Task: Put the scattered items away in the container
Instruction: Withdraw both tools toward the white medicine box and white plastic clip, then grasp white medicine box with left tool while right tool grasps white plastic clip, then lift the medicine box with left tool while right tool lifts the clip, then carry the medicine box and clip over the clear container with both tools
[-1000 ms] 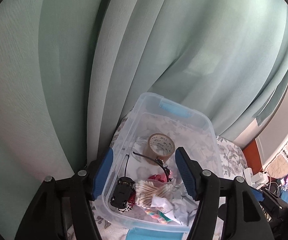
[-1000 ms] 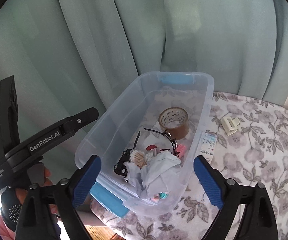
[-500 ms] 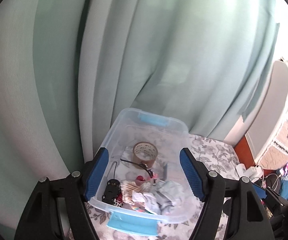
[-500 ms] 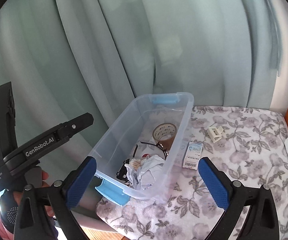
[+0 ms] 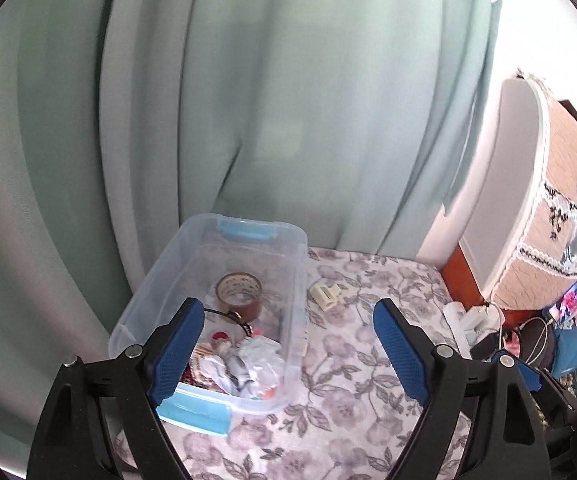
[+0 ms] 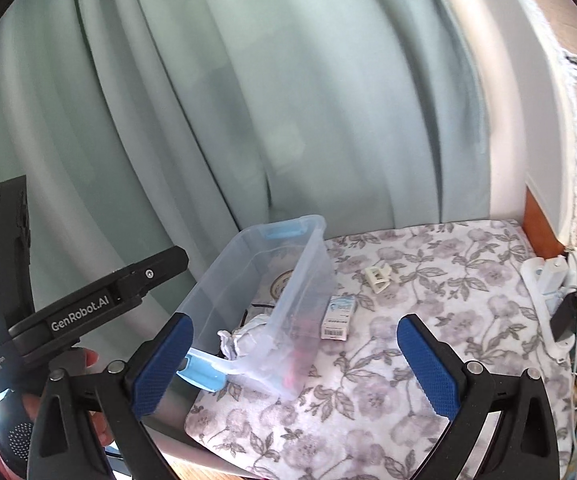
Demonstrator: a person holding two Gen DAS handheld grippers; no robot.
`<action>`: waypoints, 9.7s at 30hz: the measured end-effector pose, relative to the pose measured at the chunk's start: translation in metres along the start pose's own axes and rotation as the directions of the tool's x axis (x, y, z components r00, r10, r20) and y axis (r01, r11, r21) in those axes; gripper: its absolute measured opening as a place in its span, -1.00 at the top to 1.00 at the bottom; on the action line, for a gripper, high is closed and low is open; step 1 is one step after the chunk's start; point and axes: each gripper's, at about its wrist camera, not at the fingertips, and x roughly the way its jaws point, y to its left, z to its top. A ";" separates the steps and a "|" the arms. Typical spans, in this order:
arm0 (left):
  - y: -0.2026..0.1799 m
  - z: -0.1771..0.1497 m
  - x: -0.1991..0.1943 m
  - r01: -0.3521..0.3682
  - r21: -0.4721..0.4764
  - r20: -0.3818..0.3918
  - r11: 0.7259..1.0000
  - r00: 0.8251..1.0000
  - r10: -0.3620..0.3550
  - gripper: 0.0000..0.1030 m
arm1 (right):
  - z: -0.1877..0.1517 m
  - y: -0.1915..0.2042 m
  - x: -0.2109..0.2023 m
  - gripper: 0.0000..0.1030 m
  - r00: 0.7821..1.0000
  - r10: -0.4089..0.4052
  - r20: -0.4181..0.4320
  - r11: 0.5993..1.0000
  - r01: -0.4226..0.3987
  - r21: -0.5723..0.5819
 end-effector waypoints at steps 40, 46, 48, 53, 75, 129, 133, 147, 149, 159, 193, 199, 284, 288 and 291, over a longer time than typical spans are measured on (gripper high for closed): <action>-0.100 -0.073 0.104 -0.004 -0.003 -0.116 1.000 0.993 0.003 -0.99 | -0.047 -0.149 0.006 -1.00 0.986 -0.152 -0.063 0.966 0.162 0.202; -0.097 -0.089 0.139 0.060 -0.059 -0.194 0.996 0.978 -0.070 -1.00 | -0.063 -0.169 0.040 -1.00 0.977 -0.095 -0.191 0.960 0.141 0.243; -0.098 -0.093 0.149 0.036 -0.044 -0.219 0.998 0.975 -0.045 -1.00 | -0.067 -0.171 0.048 -1.00 0.970 -0.108 -0.219 0.962 0.158 0.222; -0.101 -0.097 0.172 -0.086 0.006 -0.225 0.996 0.971 0.085 -0.99 | -0.068 -0.173 0.071 -1.00 0.954 -0.138 -0.265 0.969 0.185 0.162; -0.084 -0.100 0.266 -0.401 -0.146 -0.220 0.904 0.905 0.365 -0.99 | -0.009 -0.183 0.177 -0.84 0.975 -0.107 -0.194 0.994 0.098 -0.056; -0.082 -0.077 0.350 -0.182 -0.164 -0.283 0.969 0.950 0.131 -0.99 | 0.021 -0.188 0.298 0.03 0.944 0.019 -0.330 0.988 -0.067 -0.137; -0.090 -0.074 0.354 -0.132 -0.110 -0.283 0.985 0.954 0.097 -0.99 | 0.020 -0.197 0.288 0.03 0.950 0.000 -0.312 0.995 -0.030 -0.092; -0.090 -0.065 0.386 -0.166 -0.004 -0.296 0.986 0.942 0.157 -0.92 | 0.014 -0.221 0.275 0.04 0.955 -0.032 -0.296 0.999 0.027 -0.021; -0.089 -0.064 0.389 -0.169 -0.004 -0.300 0.986 0.940 0.160 -0.79 | 0.015 -0.223 0.273 0.04 0.955 -0.037 -0.294 0.999 0.032 -0.020; -0.080 -0.059 0.392 -0.171 -0.023 -0.325 0.985 0.933 0.155 -0.24 | 0.012 -0.222 0.257 0.04 0.952 -0.055 -0.300 0.998 0.060 0.005; -0.091 -0.073 0.192 0.033 -0.022 -0.334 0.999 0.942 -0.039 0.08 | -0.035 -0.163 0.066 0.04 0.974 -0.072 -0.216 0.970 0.118 0.212; -0.090 -0.051 0.153 0.084 -0.035 -0.264 0.996 0.960 -0.090 0.08 | -0.026 -0.143 0.042 0.04 0.986 -0.073 -0.152 0.974 0.103 0.203; 0.174 -0.009 0.067 0.045 -0.415 -0.010 0.909 0.998 -0.054 0.07 | -0.002 0.092 0.128 0.04 0.975 0.074 -0.211 0.987 -0.101 -0.122; 0.176 -0.013 0.074 0.054 -0.408 -0.037 0.911 0.997 -0.075 0.08 | -0.002 0.089 0.141 0.04 0.973 0.063 -0.223 0.989 -0.090 -0.116; 0.175 -0.014 0.079 0.062 -0.398 -0.052 0.915 0.995 -0.090 0.07 | -0.004 0.087 0.148 0.04 0.971 0.054 -0.234 0.990 -0.084 -0.117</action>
